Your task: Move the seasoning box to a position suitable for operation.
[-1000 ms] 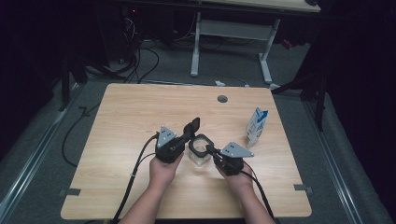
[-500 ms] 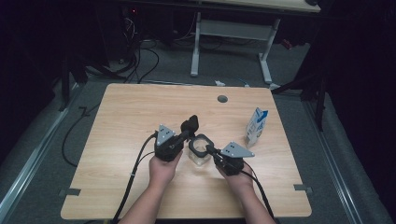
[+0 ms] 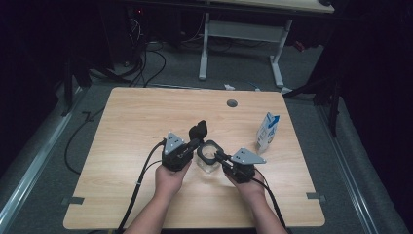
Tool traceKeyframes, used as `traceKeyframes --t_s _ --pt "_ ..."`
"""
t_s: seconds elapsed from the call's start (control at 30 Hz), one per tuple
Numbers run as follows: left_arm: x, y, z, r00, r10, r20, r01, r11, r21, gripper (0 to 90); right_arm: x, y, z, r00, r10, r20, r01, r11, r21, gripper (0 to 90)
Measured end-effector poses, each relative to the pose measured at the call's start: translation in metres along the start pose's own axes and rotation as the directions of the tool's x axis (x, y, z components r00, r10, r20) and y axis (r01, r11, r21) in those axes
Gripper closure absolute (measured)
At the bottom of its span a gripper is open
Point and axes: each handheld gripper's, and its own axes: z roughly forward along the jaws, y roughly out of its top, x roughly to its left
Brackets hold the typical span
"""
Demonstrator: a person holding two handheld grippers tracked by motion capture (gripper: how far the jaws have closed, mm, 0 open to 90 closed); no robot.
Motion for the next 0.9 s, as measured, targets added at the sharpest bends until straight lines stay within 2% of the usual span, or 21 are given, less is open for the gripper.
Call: traceKeyframes --t_s 0.2,0.3,0.5,0.63,0.8,0.9 --pt "0.003 -0.008 -0.016 0.9987 0.048 -0.017 -0.048 0.9986 0.023 85.0 -0.004 0.001 -0.006 0.9996 0.020 0.020 -0.020 1.000 -0.010 80.0" --pt "0.011 -0.016 -0.025 0.9971 0.069 -0.031 -0.067 0.9960 0.058 83.3 -0.007 0.000 -0.010 0.9992 0.025 0.032 -0.025 1.000 -0.010 79.4" --pt "0.029 -0.034 -0.042 0.9940 0.091 -0.061 -0.083 0.9890 0.122 78.3 -0.019 -0.007 -0.019 0.9961 0.054 0.069 -0.053 0.998 -0.014 77.6" --pt "0.038 -0.043 -0.053 0.9889 0.130 -0.072 -0.116 0.9789 0.168 74.9 -0.026 -0.011 -0.025 0.9927 0.071 0.098 -0.070 0.997 -0.012 76.3" --pt "0.051 -0.054 -0.065 0.9871 0.142 -0.074 -0.124 0.9706 0.206 68.2 -0.033 -0.020 -0.030 0.9860 0.086 0.142 -0.088 0.996 0.007 73.6" --pt "0.056 -0.060 -0.071 0.9876 0.140 -0.072 -0.122 0.9707 0.207 64.3 -0.035 -0.025 -0.033 0.9824 0.095 0.161 -0.099 0.995 0.014 72.0"
